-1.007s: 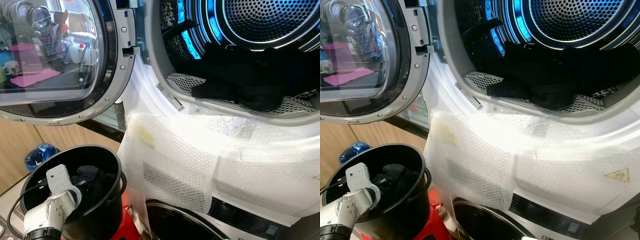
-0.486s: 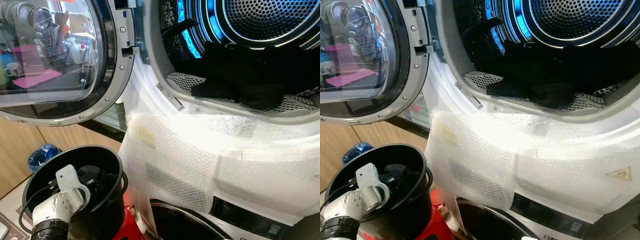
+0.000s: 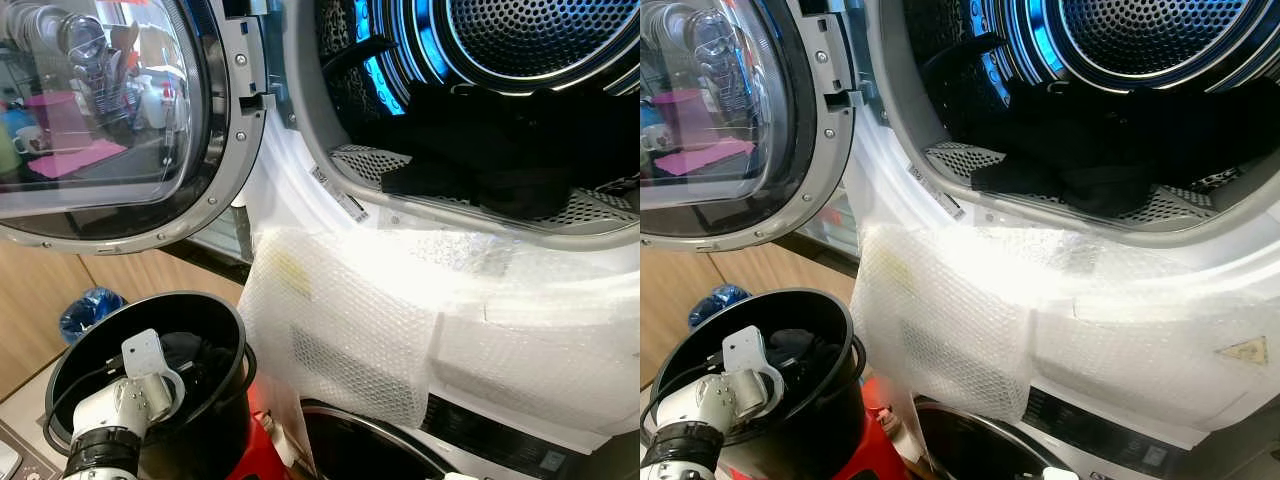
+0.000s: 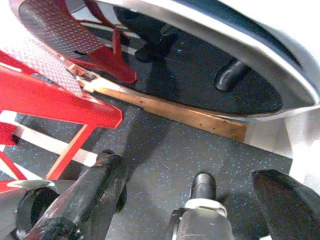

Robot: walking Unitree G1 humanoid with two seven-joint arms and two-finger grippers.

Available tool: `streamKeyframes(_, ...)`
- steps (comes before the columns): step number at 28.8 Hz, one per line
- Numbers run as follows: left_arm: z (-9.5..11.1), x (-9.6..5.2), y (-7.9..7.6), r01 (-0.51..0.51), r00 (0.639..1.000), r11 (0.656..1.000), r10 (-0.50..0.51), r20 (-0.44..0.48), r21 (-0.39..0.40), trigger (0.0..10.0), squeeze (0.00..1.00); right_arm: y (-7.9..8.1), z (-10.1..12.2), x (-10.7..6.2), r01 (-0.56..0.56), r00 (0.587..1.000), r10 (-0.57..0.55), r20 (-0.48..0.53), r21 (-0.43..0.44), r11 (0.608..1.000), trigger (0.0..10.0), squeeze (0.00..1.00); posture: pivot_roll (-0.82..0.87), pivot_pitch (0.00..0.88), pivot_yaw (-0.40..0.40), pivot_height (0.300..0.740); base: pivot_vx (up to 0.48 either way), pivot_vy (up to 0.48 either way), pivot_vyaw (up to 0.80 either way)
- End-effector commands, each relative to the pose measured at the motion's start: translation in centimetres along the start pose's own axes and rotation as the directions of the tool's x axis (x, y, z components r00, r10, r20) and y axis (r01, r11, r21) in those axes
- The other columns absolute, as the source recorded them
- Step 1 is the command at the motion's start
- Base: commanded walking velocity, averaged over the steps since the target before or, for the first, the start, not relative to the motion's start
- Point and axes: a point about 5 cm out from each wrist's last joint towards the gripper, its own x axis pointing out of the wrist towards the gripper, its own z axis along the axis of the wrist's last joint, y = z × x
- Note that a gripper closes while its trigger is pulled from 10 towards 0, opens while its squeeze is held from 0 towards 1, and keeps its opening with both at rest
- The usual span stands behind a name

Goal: Clothes washing

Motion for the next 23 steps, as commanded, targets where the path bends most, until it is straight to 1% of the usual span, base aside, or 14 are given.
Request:
streamKeyframes(1, 0.1, 0.1, 0.4, -0.010, 1.000, 1.000, 0.010, -0.016, -0.019, 10.0, 0.00, 0.1, 0.2, 0.0, -0.002, 1.000, 0.002, -0.005, 0.002, 1.000, 10.0, 0.00, 0.04, 0.000, 0.071, 0.740, 0.000, 0.000, 0.00)
streamKeyframes(2, -0.4, 0.2, 0.7, -0.018, 0.999, 1.000, 0.017, -0.038, -0.018, 10.0, 0.00, 0.0, 0.1, 0.0, 0.000, 1.000, 0.000, -0.009, 0.003, 1.000, 10.0, 0.00, 0.03, 0.000, 0.074, 0.740, 0.000, 0.000, 0.00)
streamKeyframes(3, -0.4, 0.2, 0.7, -0.018, 0.999, 1.000, 0.017, -0.038, -0.018, 10.0, 0.00, 0.0, 0.1, 0.0, 0.000, 1.000, 0.000, -0.009, 0.003, 1.000, 10.0, 0.00, 0.03, 0.000, 0.074, 0.740, 0.000, 0.000, 0.00)
streamKeyframes(5, -1.5, 0.6, 1.3, -0.039, 0.997, 0.999, 0.038, -0.073, -0.005, 10.0, 0.00, 0.0, -0.2, 0.0, -0.001, 1.000, 0.001, -0.019, 0.002, 1.000, 10.0, 0.00, 0.03, 0.000, 0.078, 0.740, 0.000, 0.000, 0.00)
streamKeyframes(7, -2.2, 0.8, 1.6, -0.049, 0.994, 0.999, 0.049, -0.095, 0.003, 10.0, 0.00, 0.0, -0.5, 0.0, -0.001, 1.000, 0.001, -0.028, 0.003, 1.000, 10.0, 0.00, 0.02, 0.000, 0.079, 0.740, 0.000, 0.000, 0.00)
streamKeyframes(10, -2.6, 0.9, 1.6, -0.048, 0.993, 0.999, 0.049, -0.108, 0.007, 10.0, 0.00, 0.0, -0.6, 0.0, -0.001, 1.000, 0.002, -0.030, 0.009, 1.000, 10.0, 0.00, 0.02, 0.000, 0.080, 0.740, 0.000, 0.000, 0.00)
streamKeyframes(12, -3.0, 1.1, 1.1, -0.042, 0.992, 0.999, 0.042, -0.116, 0.002, 10.0, 0.00, 0.0, -0.6, 0.0, 0.000, 0.999, 0.000, -0.033, 0.004, 1.000, 10.0, 0.00, 0.02, 0.000, 0.076, 0.740, 0.000, 0.000, 0.00)
streamKeyframes(15, -3.1, 1.1, 0.7, -0.024, 0.994, 1.000, 0.024, -0.111, -0.005, 9.9, 0.00, 0.0, -0.5, 0.0, -0.002, 1.000, 0.002, -0.031, 0.000, 1.000, 10.0, 0.00, 0.02, 0.000, 0.075, 0.740, 0.000, 0.000, 0.00)
streamKeyframes(16, -3.1, 1.2, 0.4, -0.012, 0.994, 1.000, 0.011, -0.110, -0.010, 0.0, 0.00, 0.0, -0.4, 0.0, -0.002, 1.000, 0.002, -0.030, -0.001, 1.000, 10.0, 0.00, 0.02, 0.000, 0.075, 0.740, 0.000, 0.000, 0.00)
streamKeyframes(23, -3.2, 1.2, -0.1, 0.001, 0.995, 1.000, -0.004, -0.104, -0.020, 0.0, 0.00, -0.1, -0.3, 0.0, 0.000, 0.999, 0.000, -0.032, -0.013, 1.000, 10.0, 0.00, 0.03, 0.000, 0.063, 0.740, 0.000, 0.000, 0.00)
